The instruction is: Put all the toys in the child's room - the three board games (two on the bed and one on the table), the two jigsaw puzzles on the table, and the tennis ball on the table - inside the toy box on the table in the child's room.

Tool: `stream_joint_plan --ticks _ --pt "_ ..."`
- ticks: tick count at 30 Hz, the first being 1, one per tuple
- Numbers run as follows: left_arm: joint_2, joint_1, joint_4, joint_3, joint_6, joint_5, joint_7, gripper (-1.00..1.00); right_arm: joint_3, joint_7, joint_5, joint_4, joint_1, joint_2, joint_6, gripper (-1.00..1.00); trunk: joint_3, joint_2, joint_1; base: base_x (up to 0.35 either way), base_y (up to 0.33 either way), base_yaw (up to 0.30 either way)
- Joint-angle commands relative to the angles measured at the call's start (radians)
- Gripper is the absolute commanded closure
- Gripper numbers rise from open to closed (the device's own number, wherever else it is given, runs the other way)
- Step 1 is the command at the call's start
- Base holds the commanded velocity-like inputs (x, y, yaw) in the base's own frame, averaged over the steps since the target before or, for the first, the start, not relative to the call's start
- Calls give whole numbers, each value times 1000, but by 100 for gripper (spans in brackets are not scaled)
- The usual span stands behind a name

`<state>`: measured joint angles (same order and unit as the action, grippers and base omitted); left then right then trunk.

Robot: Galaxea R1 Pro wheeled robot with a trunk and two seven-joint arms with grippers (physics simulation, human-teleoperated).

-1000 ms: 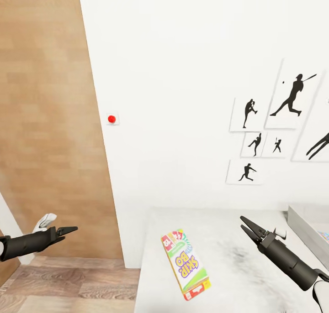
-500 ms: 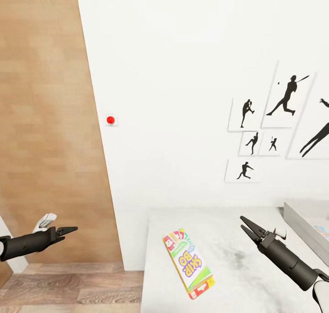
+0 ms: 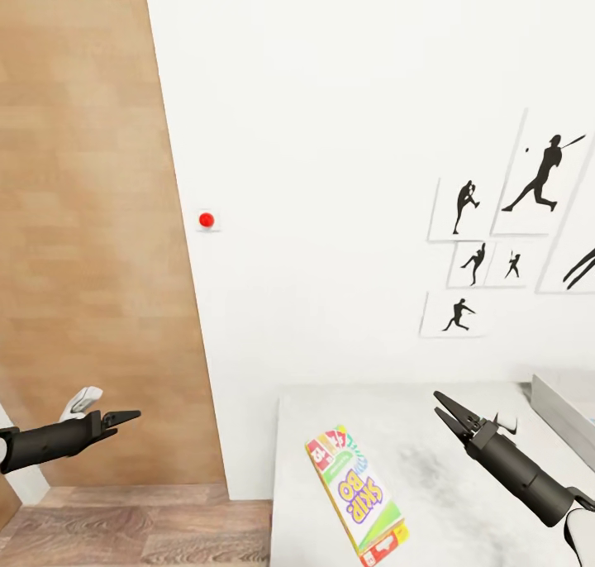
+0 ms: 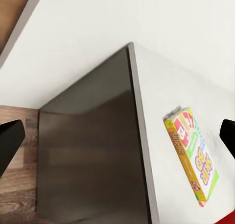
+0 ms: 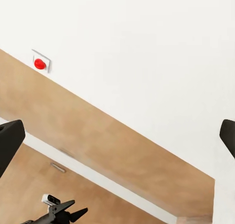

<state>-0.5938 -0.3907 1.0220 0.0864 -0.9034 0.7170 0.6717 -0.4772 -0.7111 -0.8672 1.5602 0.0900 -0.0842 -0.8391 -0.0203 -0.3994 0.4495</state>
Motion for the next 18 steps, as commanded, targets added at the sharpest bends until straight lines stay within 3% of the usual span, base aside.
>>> stream_joint_plan --ticks 1,18 --pt "0 0 0 1 -5 -1 3 -100 -1 -2 -1 0 1 0 -6 -100 0 -1 0 62 33 0" --pt "0 0 0 1 -5 -1 3 -100 2 3 2 0 1 3 5 -100 8 -1 0 13 7 0"
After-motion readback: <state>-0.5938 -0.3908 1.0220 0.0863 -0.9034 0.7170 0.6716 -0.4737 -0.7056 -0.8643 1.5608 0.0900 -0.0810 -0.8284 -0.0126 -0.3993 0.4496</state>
